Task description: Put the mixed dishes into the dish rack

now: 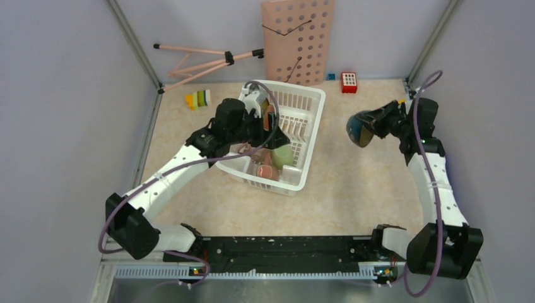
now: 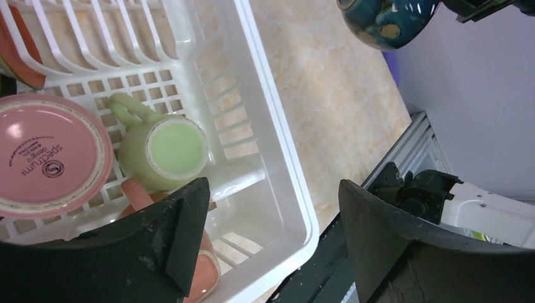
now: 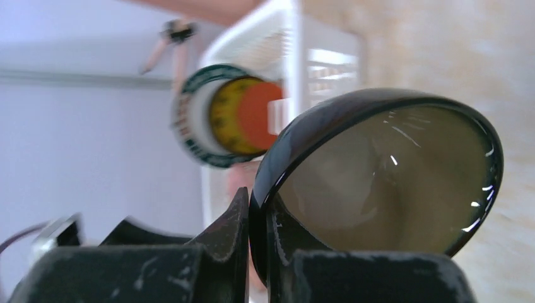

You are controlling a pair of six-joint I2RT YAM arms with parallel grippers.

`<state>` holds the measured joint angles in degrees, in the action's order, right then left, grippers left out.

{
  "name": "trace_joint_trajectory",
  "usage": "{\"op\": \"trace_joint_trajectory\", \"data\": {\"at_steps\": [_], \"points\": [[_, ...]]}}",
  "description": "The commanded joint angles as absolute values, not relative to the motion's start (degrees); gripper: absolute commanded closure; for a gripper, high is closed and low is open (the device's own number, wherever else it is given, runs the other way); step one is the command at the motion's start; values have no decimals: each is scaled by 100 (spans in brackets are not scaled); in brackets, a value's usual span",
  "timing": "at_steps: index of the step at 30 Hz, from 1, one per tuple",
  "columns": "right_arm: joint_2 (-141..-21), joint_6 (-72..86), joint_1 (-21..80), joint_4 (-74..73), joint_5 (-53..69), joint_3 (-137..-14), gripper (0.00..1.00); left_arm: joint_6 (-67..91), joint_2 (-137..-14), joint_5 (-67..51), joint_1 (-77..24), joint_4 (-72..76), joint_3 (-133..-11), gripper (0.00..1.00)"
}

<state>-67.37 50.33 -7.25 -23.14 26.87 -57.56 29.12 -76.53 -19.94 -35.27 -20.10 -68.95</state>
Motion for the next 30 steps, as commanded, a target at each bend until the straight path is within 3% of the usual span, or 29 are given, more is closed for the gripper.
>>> {"op": "trace_joint_trajectory", "data": {"at_steps": [1,5,10,13,17,24,30], "points": [[-6183,6462,-641,1606,4952,-5401,100,3003,-7387,-2427,-3420,-1265,-6820,20],[-6328,7604,-492,3714,5441,-5163,100,4097,-7479,-3605,-2942,-250,-6645,20],[-6664,8846,-232,6123,5435,-5016,100,6564,-7801,-4886,-2283,2708,-6041,16],[-7079,9865,-44,8131,5122,-4960,100,8147,-8189,-4890,-2246,4394,-5894,14],[-7741,10521,476,9764,4724,-5281,100,10366,-8861,-4341,-2302,6596,-5858,13],[-8069,10187,990,9871,4330,-5696,100,12559,-9696,-3718,-2507,7671,-6294,15],[-8242,10124,1263,9871,3848,-6015,100,12443,-9497,-3518,-2679,6937,-6281,12]]}}
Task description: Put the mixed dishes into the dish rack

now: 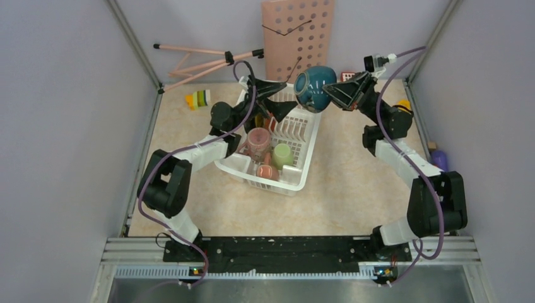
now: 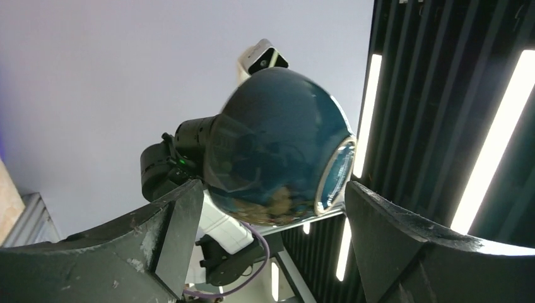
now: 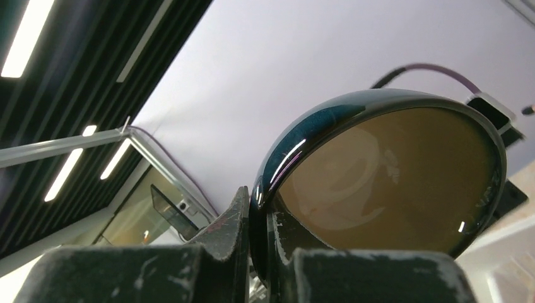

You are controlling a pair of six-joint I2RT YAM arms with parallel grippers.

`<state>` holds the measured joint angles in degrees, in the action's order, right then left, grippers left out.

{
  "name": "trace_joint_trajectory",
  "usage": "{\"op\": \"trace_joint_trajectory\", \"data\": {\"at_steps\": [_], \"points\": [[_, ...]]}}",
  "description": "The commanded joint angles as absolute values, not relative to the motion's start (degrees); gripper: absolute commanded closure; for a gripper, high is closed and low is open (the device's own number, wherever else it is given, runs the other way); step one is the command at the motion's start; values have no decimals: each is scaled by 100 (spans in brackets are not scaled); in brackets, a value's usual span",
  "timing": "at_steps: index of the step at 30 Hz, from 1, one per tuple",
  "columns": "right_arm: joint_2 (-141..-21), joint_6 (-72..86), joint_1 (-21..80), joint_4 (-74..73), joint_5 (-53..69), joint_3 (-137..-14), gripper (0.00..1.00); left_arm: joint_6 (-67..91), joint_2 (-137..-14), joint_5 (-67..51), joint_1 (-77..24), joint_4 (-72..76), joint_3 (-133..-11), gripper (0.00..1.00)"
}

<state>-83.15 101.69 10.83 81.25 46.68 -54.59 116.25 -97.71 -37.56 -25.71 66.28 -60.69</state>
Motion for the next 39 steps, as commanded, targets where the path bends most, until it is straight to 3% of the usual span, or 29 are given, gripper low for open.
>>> {"op": "trace_joint_trajectory", "data": {"at_steps": [1,12,26,29,33,34,35,39], "points": [[-8248,10101,1300,9877,3737,-6043,100,12497,-9492,-3442,-2701,6941,-6276,12],[-8446,10041,1947,9857,2520,-6228,100,12989,-9765,-2903,-2864,7764,-6959,11],[-8722,10113,2180,9821,2375,-6164,100,12911,-9582,-2868,-2970,7682,-6908,14],[-8723,10090,2180,9735,2449,-6130,100,12826,-9555,-2907,-2969,7617,-6906,26],[-8717,10078,2173,9685,2512,-6058,100,12761,-9573,-2886,-2962,7717,-6876,88],[-8711,10059,2167,9626,2571,-6043,94,12743,-9583,-2903,-2954,7737,-6877,98],[-8699,10038,2145,9562,2623,-5999,81,12693,-9588,-2927,-2937,7753,-6866,100],[-8542,9934,1927,9402,2720,-5522,26,12392,-9512,-2839,-2796,7923,-6610,100]]}}
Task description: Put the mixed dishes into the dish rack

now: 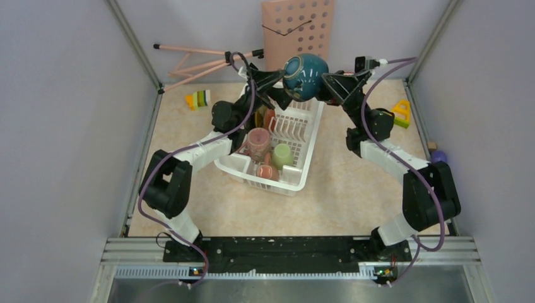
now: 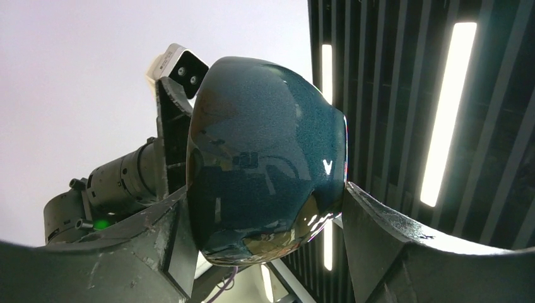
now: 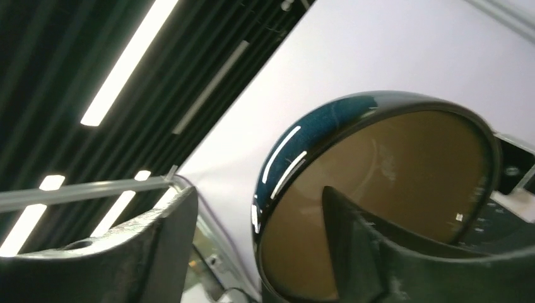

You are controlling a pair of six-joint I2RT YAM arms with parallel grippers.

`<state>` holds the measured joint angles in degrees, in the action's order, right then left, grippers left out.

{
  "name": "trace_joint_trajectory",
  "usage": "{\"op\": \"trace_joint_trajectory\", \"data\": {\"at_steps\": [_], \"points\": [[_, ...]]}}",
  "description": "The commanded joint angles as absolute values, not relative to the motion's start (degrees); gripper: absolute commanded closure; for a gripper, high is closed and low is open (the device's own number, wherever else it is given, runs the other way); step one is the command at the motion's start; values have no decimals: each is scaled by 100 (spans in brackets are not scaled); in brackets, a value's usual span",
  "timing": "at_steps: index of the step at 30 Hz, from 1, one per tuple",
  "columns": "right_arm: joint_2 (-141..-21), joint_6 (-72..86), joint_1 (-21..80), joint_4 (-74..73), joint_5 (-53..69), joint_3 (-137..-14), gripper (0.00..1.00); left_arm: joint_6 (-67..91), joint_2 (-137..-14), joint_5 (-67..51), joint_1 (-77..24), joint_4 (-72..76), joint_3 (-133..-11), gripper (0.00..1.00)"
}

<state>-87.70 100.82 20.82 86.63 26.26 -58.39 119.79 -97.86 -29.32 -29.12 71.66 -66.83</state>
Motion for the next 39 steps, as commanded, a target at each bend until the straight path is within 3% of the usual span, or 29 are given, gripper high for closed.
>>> {"op": "trace_joint_trajectory", "data": {"at_steps": [1,3,7,12,17,23,29,39], "points": [[-8479,9916,1826,9293,2773,-5396,22,12253,-9488,-2883,-2742,7868,-6560,100],[-8310,9807,1574,9021,2901,-5094,16,11921,-9360,-3004,-2646,7518,-6477,100],[-7879,9208,1213,7461,3413,-4748,14,10702,-9075,-3281,-2589,6106,-6510,100],[-7292,7343,1065,3528,3640,-5150,8,8901,-8815,-3246,-2591,3930,-6721,100],[-7005,5712,1042,602,2723,-5905,1,7682,-8929,-2952,-2642,2597,-7062,100],[-7327,5019,1037,-435,2687,-6508,1,6780,-9274,-2684,-2605,1754,-7529,100],[-7226,4645,1043,-825,2253,-6581,1,5669,-9409,-1685,-2626,606,-7977,100],[-7129,4336,1037,-1009,2068,-6689,1,5815,-10230,-1867,-2617,520,-8660,100]]}}
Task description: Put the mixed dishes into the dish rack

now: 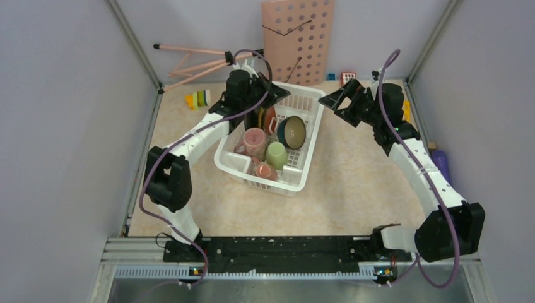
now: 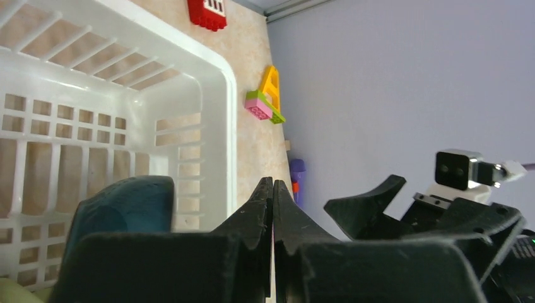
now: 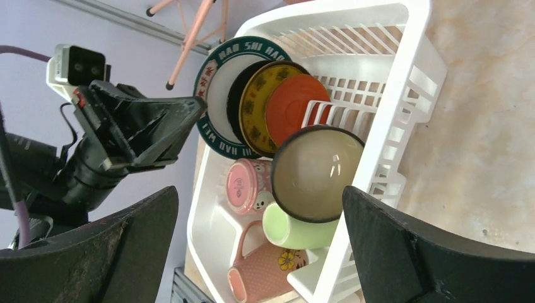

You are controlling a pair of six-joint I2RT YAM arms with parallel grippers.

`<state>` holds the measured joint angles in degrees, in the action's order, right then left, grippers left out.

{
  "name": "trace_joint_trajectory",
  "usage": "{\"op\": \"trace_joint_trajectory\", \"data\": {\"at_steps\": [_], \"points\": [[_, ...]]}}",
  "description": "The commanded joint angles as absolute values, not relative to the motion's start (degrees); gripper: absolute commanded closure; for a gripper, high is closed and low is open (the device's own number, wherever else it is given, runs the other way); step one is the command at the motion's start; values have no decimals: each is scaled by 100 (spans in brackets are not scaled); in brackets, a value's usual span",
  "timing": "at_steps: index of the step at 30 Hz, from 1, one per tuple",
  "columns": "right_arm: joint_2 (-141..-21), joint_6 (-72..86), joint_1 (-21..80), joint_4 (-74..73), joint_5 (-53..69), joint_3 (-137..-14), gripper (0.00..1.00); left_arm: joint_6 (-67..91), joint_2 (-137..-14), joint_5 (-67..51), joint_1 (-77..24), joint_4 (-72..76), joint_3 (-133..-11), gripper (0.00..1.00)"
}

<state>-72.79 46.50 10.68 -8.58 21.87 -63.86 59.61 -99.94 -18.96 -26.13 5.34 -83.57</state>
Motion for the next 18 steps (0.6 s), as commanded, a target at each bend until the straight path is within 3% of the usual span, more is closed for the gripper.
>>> {"op": "trace_joint_trajectory", "data": {"at_steps": [1,7,14,18], "points": [[-7175,4242,1044,-1131,2070,-6761,1,5736,-10252,-1853,-2623,411,-8729,100],[-7683,3468,1307,-1844,2129,-7344,5,4756,-10094,-1342,-2634,-897,-9100,100],[-8356,3236,2482,-2297,870,-7821,10,4143,-8673,23,-2617,-984,-8104,100],[-8893,2276,3106,-2898,323,-8563,17,3469,-7841,535,-2526,-1110,-7440,95]]}}
